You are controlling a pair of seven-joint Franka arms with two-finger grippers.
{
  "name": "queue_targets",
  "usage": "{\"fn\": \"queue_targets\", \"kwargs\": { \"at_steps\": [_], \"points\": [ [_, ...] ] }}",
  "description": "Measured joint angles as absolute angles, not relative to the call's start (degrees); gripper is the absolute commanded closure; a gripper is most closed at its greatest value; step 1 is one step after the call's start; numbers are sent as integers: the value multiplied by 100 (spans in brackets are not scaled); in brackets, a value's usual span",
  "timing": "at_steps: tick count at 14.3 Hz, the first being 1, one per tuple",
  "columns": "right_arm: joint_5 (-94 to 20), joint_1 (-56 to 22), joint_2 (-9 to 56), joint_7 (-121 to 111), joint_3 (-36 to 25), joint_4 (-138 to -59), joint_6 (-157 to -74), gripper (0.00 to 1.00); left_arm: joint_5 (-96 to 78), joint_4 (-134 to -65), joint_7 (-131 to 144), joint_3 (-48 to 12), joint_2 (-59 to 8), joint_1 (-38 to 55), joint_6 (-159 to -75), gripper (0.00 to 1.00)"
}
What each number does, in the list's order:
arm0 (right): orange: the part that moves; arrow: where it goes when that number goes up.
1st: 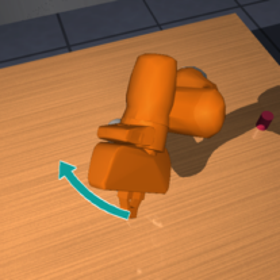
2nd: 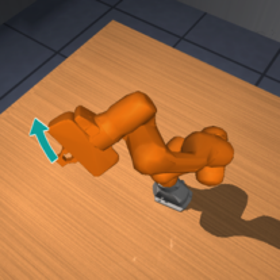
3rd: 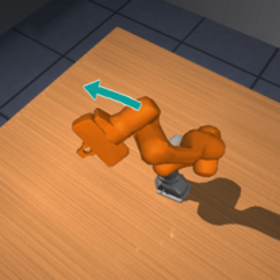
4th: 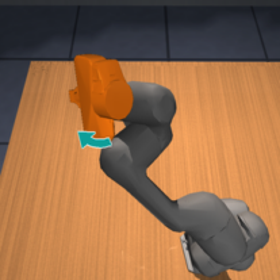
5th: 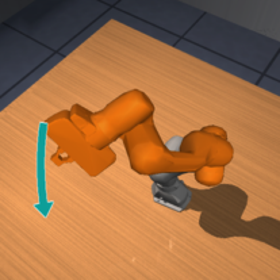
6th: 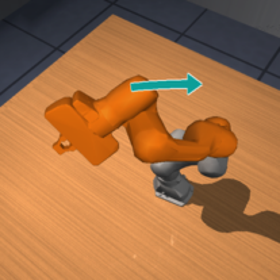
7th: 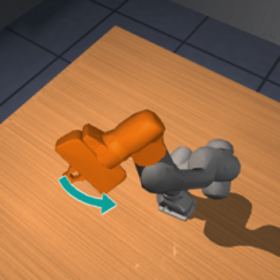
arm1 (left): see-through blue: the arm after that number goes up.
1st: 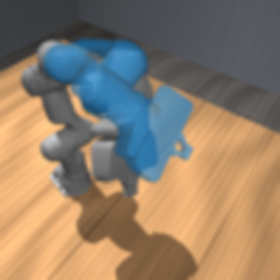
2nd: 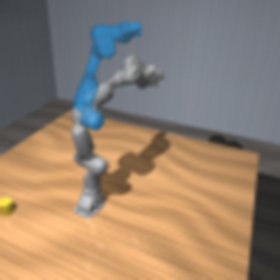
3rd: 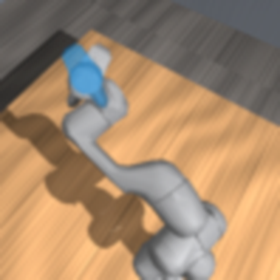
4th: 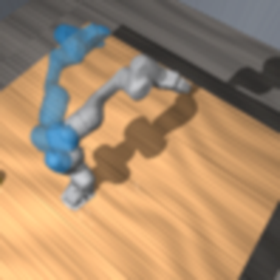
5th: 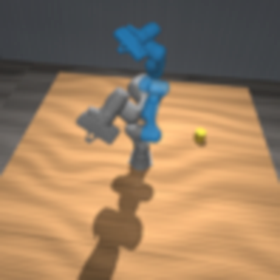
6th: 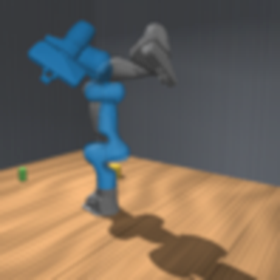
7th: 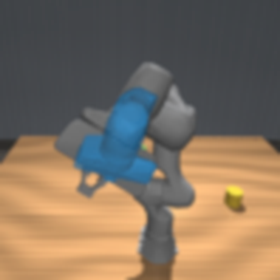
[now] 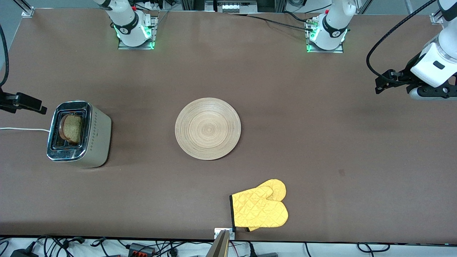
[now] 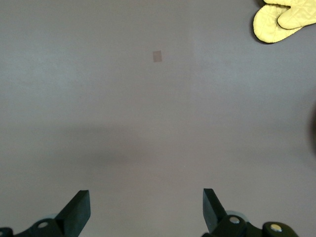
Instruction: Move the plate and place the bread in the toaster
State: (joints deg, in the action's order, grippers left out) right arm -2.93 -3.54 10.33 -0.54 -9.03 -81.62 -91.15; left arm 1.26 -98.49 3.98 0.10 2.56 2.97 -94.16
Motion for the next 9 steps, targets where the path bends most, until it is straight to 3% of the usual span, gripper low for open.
{"fn": "queue_targets", "kwargs": {
  "at_steps": [4,9],
  "points": [
    [-92,-291,325,360,-625,-8891,-9015,0,126,-9849,398,10,256,297,-9416,0],
    [-91,-258,168,384,-521,-9028,-9027,0,126,-9849,398,10,256,296,-9416,0]
  ]
}}
